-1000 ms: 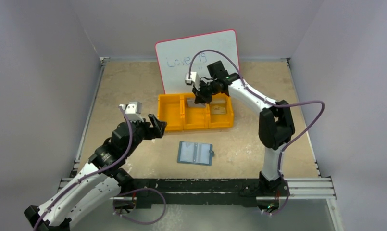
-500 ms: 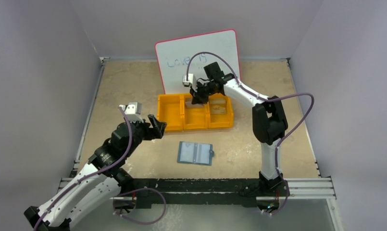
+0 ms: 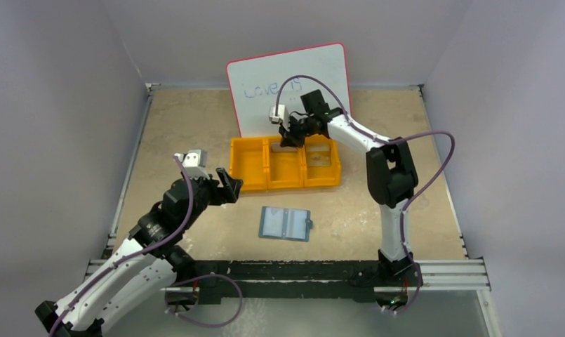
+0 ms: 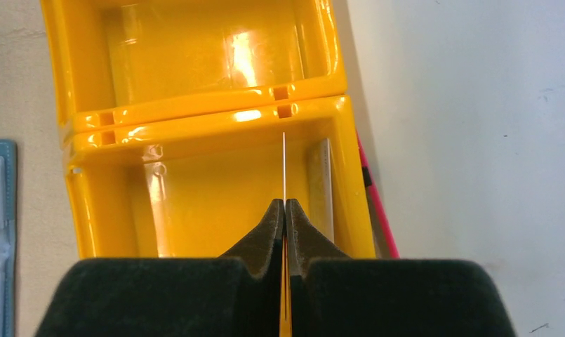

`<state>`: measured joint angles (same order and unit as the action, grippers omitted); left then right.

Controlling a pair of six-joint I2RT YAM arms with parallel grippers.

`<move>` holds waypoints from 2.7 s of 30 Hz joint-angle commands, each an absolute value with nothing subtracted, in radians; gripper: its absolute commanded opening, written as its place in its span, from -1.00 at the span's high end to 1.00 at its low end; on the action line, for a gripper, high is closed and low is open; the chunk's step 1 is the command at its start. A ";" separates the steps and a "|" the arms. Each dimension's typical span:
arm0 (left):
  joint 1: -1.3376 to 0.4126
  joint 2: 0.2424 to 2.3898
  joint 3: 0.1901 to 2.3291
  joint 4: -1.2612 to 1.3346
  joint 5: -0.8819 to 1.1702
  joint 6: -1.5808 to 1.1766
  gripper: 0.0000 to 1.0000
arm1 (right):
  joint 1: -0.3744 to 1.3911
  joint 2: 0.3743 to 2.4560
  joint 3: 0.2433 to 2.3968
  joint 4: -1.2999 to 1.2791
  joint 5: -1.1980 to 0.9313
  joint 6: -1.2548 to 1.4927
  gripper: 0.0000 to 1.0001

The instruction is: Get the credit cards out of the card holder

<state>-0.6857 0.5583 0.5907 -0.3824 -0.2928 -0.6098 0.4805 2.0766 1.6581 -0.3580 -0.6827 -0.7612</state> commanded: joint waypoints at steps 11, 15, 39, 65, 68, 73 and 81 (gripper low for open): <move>-0.686 0.550 0.591 -0.361 -0.307 -0.615 -0.62 | 0.472 2.093 1.614 -0.203 -0.745 -0.769 0.95; -0.686 0.551 0.591 -0.360 -0.306 -0.616 -0.62 | 0.472 2.097 1.591 -0.150 -0.736 -0.759 0.85; -0.685 0.586 0.578 -0.326 -0.298 -0.624 -0.62 | 0.498 1.811 1.298 0.170 -0.579 -0.494 0.47; -0.686 0.651 0.551 -0.306 -0.309 -0.696 -0.56 | 0.611 1.293 0.837 0.385 -0.147 0.135 0.23; -0.686 0.700 0.536 -0.286 -0.265 -0.711 -0.46 | 0.629 1.149 0.726 0.369 -0.171 0.286 0.24; -0.687 0.783 0.491 -0.239 -0.178 -0.749 -0.35 | 0.742 1.039 0.600 0.314 -0.104 0.443 0.27; -0.687 0.796 0.446 -0.255 -0.215 -0.809 -0.18 | 0.989 1.173 0.587 0.301 0.084 0.656 0.26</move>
